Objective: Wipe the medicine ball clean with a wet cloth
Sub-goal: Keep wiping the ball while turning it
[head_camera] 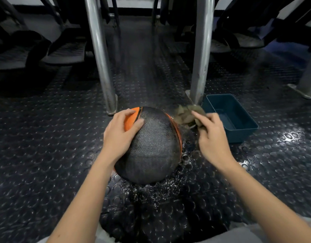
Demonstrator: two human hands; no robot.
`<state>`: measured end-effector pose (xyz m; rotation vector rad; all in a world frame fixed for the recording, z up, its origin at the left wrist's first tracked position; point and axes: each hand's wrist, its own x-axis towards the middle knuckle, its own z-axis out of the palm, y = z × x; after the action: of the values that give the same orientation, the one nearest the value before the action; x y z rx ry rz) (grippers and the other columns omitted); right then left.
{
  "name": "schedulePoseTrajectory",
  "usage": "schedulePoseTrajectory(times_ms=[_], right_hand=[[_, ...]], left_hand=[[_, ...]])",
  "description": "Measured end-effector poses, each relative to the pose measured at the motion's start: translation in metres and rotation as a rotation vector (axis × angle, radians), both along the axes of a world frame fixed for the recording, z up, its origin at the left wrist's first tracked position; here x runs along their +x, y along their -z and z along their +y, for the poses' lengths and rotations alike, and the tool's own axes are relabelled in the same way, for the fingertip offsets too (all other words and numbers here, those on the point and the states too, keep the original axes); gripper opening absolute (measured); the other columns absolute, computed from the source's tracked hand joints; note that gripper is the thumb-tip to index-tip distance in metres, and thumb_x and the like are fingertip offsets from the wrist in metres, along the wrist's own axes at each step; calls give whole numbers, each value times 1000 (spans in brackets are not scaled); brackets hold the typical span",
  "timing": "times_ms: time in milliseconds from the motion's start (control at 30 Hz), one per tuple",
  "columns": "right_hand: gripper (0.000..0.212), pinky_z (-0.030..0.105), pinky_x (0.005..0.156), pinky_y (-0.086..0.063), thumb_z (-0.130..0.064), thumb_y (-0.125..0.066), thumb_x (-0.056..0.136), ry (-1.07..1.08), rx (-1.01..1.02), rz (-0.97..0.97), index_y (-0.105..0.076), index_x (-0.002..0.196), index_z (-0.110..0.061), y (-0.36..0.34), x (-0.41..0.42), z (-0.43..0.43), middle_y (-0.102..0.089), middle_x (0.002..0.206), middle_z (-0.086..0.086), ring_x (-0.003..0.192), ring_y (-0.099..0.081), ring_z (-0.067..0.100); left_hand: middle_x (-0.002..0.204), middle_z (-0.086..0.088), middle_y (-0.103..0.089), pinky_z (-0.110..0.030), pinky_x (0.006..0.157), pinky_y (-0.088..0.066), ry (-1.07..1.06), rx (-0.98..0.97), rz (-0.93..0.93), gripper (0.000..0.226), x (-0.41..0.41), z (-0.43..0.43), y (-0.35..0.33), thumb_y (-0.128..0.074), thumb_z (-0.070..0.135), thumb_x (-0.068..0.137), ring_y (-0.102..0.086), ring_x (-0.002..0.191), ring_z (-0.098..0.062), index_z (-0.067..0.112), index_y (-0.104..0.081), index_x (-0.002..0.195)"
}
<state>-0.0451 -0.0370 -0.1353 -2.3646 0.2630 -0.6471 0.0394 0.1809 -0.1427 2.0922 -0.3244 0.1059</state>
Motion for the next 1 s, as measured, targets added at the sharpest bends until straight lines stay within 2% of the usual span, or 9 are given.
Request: schedulePoseTrajectory(times_ms=[133, 233, 333, 533, 633, 733, 833, 900, 1000], right_hand=[[49, 22, 95, -37, -5, -36, 86, -276, -162, -283, -54, 131, -12, -3, -16, 28, -45, 119, 5, 105, -42, 19], [56, 39, 94, -43, 9, -44, 83, -189, -298, 53, -52, 134, -13, 31, -10, 12, -49, 123, 12, 106, -43, 26], [53, 34, 105, -33, 11, -44, 87, 63, -186, 312, -48, 136, -10, 34, -6, -18, -46, 124, 11, 114, -38, 27], [56, 18, 90, -32, 7, -40, 88, -81, -22, -121, -43, 140, -15, -17, -4, 4, -41, 107, 0, 101, -40, 18], [58, 30, 83, -40, 2, -39, 79, -260, -262, -184, -49, 135, -10, -10, -13, 30, -50, 108, 8, 94, -43, 22], [56, 37, 70, -43, -2, -35, 77, -194, -452, -79, -58, 127, -13, 18, -9, 15, -53, 108, 10, 85, -44, 26], [56, 42, 86, -43, 8, -37, 82, 26, -282, 183, -56, 130, -14, 26, 0, -20, -52, 111, 12, 100, -48, 36], [55, 33, 94, -36, 10, -38, 86, 88, -173, 258, -52, 134, -14, 18, 1, -34, -48, 113, 12, 110, -45, 33], [54, 16, 89, -30, 12, -40, 87, 4, -104, -11, -51, 134, -13, -12, -1, -13, -45, 107, 4, 105, -43, 21]], left_hand=[[131, 7, -50, -34, 105, -32, -28, 52, -31, 63, -1, -6, 1, -50, 61, 72, -46, 122, -14, 26, -55, 124], [128, 9, -49, -38, 108, -31, -26, 22, 11, 74, -1, -5, 1, -45, 73, 64, -44, 122, -13, 29, -55, 123], [124, 13, -44, -38, 113, -25, 59, 16, 111, 80, 1, 7, -8, -46, 77, 54, -38, 128, -14, 38, -53, 123], [131, 26, -26, -28, 107, -14, 351, 281, 233, 110, -5, 29, -29, -68, 69, 31, -16, 129, -5, 55, -31, 133], [129, 28, -26, -36, 110, -13, 275, 309, 125, 98, -12, 13, -26, -60, 76, 27, -17, 127, -5, 68, -24, 118], [133, 27, -22, -37, 111, -4, 285, 367, 75, 94, -20, -6, -20, -52, 82, 30, -12, 124, 1, 71, -19, 118], [140, 23, -15, -34, 112, 5, 340, 400, 38, 105, -25, -19, -18, -58, 80, 33, -4, 128, 3, 66, -16, 128], [144, 23, -5, -36, 113, 7, 436, 447, 48, 113, -26, -18, -20, -75, 71, 37, 3, 132, 1, 67, -5, 125], [145, 27, 10, -42, 114, 5, 545, 533, 110, 128, -22, -7, -24, -88, 55, 43, 11, 136, -3, 66, 9, 126]])
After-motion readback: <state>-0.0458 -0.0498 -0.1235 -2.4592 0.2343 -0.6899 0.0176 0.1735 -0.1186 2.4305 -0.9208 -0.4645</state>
